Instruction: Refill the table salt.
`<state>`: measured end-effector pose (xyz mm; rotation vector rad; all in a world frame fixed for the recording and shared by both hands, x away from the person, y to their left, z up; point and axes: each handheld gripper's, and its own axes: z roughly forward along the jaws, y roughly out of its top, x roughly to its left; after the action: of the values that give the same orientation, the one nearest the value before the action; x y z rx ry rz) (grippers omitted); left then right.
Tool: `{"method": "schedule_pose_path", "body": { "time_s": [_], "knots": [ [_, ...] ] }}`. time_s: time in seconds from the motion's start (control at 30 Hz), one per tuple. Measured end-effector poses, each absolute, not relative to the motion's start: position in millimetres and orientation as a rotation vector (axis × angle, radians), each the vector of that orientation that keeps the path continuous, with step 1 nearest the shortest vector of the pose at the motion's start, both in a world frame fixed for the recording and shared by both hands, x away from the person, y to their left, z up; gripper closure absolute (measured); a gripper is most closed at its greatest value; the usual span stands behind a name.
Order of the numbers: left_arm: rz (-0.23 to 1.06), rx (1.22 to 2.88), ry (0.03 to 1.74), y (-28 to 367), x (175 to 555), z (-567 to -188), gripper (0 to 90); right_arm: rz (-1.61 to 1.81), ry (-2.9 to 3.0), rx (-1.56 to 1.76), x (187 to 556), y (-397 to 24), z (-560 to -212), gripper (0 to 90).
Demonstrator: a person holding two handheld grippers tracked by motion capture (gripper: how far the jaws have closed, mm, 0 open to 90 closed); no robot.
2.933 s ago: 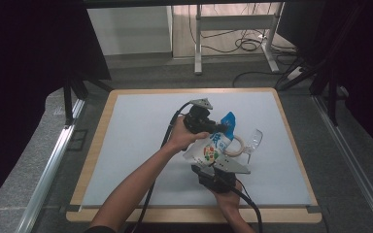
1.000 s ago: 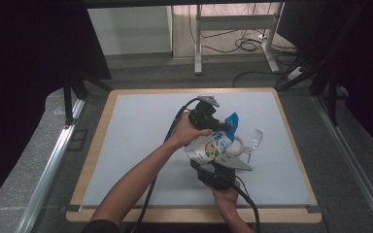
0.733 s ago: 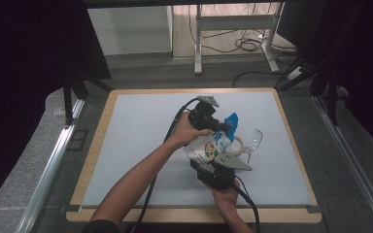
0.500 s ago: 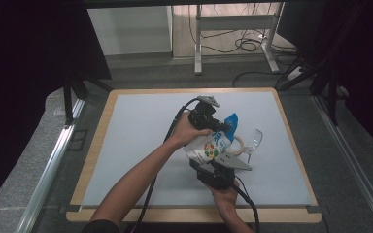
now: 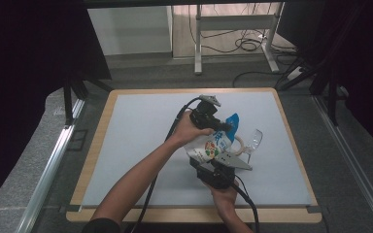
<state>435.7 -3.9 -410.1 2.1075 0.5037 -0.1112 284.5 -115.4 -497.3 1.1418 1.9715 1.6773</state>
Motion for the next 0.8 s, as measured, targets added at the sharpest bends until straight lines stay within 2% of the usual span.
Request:
{"method": "schedule_pose_path", "body": {
  "time_s": [0.8],
  "knots": [
    [-0.120,2.115,0.505,-6.0,437.4,-410.5,89.7,1.695,1.958,1.152,285.0,-115.7,-496.7,54.5]
  ]
}}
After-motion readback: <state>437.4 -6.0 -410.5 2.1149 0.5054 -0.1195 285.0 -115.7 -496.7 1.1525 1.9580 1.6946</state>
